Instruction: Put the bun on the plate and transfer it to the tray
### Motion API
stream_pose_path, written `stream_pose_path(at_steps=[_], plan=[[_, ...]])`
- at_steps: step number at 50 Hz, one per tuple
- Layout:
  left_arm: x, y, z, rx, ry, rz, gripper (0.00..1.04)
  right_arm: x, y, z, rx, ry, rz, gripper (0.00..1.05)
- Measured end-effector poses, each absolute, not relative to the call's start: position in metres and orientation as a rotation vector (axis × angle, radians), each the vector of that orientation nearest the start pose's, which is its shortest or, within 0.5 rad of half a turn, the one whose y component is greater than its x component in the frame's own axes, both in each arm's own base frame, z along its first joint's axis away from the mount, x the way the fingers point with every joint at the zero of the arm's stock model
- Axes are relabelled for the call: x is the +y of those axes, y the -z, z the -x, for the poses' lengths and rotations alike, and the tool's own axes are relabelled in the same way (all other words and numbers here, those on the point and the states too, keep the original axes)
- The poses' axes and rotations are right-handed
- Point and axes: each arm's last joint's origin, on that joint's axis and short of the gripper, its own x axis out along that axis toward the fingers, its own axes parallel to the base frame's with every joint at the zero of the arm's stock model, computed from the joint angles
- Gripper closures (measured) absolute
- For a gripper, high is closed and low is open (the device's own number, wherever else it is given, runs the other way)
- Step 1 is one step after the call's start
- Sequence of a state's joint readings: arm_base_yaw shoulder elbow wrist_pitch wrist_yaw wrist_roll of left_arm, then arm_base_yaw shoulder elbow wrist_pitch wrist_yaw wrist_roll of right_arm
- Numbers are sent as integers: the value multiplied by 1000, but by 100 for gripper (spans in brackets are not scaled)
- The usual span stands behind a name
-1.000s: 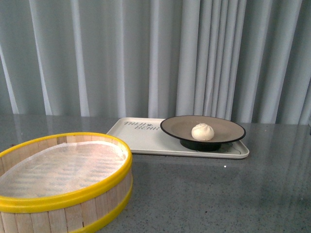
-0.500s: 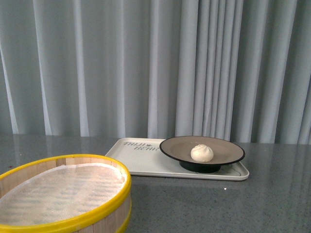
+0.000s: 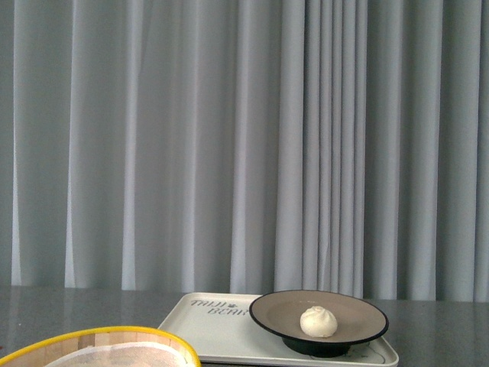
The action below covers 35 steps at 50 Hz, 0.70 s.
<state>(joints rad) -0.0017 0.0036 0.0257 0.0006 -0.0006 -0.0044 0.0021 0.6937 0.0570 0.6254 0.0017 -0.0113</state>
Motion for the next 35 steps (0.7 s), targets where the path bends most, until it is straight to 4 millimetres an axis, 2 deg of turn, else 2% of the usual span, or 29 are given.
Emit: stream_pose_path(at_steps=[6, 35], plan=[[0, -172, -96, -23, 1, 4, 7, 0, -162, -138, 17, 0, 11, 103], [0, -172, -96, -23, 2, 4, 7, 0, -168, -118, -7, -1, 11, 103]])
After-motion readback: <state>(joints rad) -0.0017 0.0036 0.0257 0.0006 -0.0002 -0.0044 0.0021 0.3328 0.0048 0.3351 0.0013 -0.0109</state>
